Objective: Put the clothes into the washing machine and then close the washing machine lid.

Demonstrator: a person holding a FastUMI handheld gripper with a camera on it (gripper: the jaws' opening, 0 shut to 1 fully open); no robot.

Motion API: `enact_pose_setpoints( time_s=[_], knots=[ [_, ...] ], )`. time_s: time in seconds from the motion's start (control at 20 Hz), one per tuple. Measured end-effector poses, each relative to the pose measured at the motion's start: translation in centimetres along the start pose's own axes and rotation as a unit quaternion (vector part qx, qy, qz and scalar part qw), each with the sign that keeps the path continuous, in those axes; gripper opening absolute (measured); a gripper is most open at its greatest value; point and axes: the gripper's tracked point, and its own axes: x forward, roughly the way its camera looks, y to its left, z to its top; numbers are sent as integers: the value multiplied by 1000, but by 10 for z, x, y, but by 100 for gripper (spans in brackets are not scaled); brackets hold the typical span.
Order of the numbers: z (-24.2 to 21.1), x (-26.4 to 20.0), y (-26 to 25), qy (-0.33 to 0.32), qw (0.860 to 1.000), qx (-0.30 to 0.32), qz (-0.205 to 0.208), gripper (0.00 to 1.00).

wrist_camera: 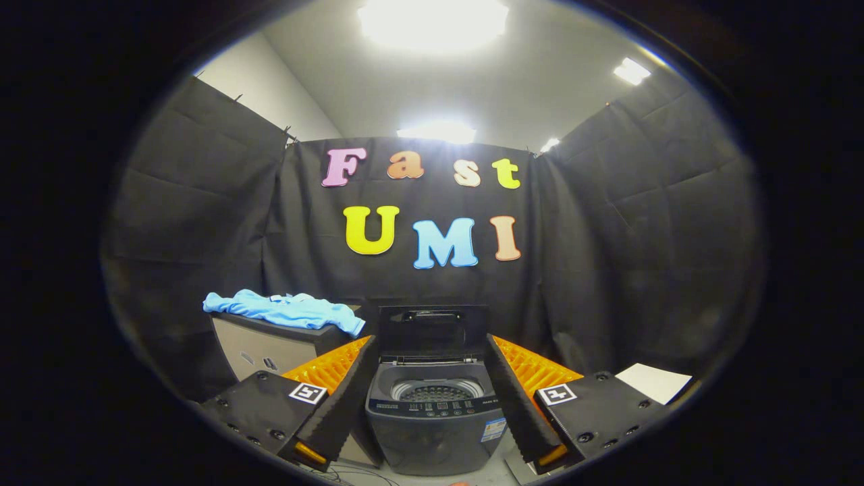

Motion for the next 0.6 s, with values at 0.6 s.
enact_pose_setpoints(
  time_s=[0.6],
  knots=[
    [1,-3,9,4,1000,7,1,98]
  ],
)
